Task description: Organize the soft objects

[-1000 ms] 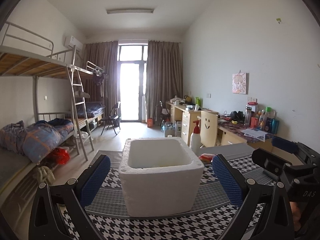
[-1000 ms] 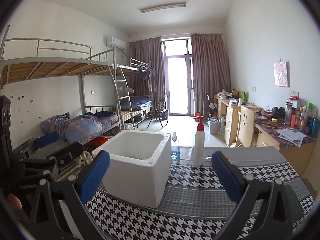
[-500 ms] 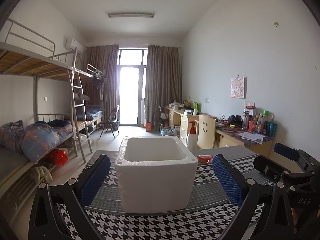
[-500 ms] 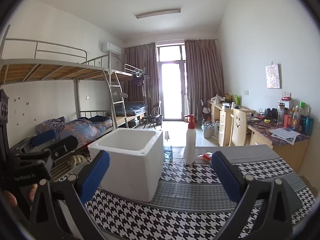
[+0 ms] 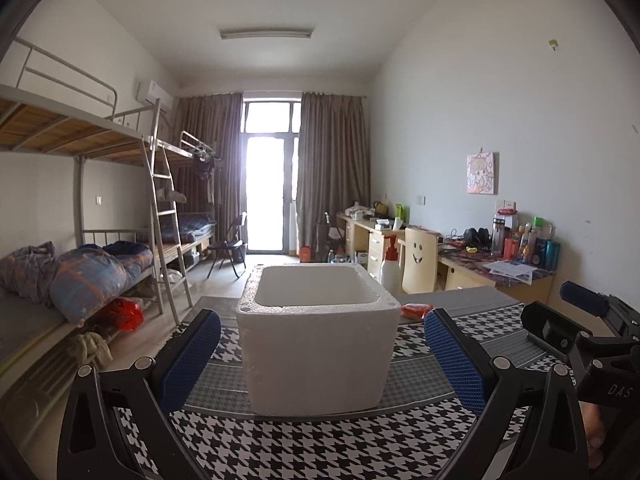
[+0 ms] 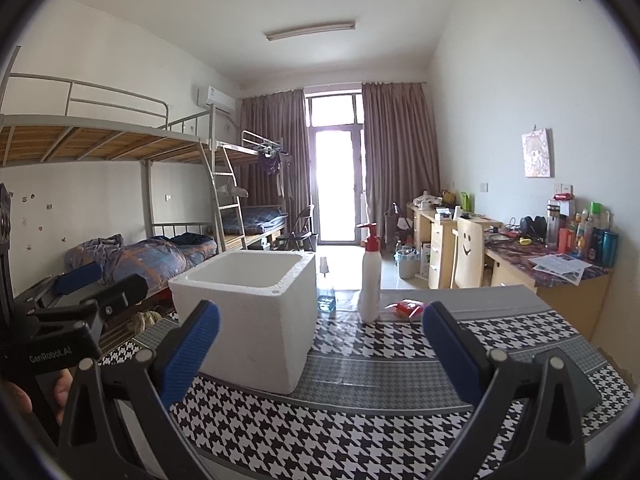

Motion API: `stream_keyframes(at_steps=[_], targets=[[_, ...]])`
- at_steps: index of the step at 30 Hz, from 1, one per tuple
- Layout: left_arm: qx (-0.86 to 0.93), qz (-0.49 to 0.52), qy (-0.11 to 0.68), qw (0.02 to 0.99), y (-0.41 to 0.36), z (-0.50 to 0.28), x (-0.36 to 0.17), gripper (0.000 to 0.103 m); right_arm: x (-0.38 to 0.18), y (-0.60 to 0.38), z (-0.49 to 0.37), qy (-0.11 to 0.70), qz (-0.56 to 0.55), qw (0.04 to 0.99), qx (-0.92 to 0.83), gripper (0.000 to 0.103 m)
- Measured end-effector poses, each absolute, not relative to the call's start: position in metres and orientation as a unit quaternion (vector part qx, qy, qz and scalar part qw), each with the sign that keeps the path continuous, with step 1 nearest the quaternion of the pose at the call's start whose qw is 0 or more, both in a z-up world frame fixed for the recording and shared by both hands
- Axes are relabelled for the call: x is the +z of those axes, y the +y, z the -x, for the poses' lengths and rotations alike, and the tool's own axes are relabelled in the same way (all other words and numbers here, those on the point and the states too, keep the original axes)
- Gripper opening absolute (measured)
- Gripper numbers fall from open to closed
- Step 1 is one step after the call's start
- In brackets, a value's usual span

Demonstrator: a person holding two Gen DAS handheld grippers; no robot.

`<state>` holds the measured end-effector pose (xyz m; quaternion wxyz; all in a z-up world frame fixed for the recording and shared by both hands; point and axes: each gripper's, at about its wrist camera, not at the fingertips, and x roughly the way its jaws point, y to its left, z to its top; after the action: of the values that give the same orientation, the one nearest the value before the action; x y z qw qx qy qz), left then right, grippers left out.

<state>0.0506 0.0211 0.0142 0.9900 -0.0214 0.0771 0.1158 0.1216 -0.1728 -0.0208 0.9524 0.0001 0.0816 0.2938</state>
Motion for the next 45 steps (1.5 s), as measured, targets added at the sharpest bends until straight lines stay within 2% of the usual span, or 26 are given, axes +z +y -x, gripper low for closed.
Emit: stream_keyframes(at_steps=[24, 45], targets=[[0.116, 0.023, 0.082, 0.990, 0.024, -0.039, -0.007, 0.102, -0.046, -0.185, -0.119, 0.086, -0.018, 0.950, 0.301, 0.102], [0.115, 0.022, 0.097, 0.988, 0.029, -0.040, -0.012, 0.102, -0.046, -0.186, -0.117, 0.084, -0.013, 0.954, 0.289, 0.102]])
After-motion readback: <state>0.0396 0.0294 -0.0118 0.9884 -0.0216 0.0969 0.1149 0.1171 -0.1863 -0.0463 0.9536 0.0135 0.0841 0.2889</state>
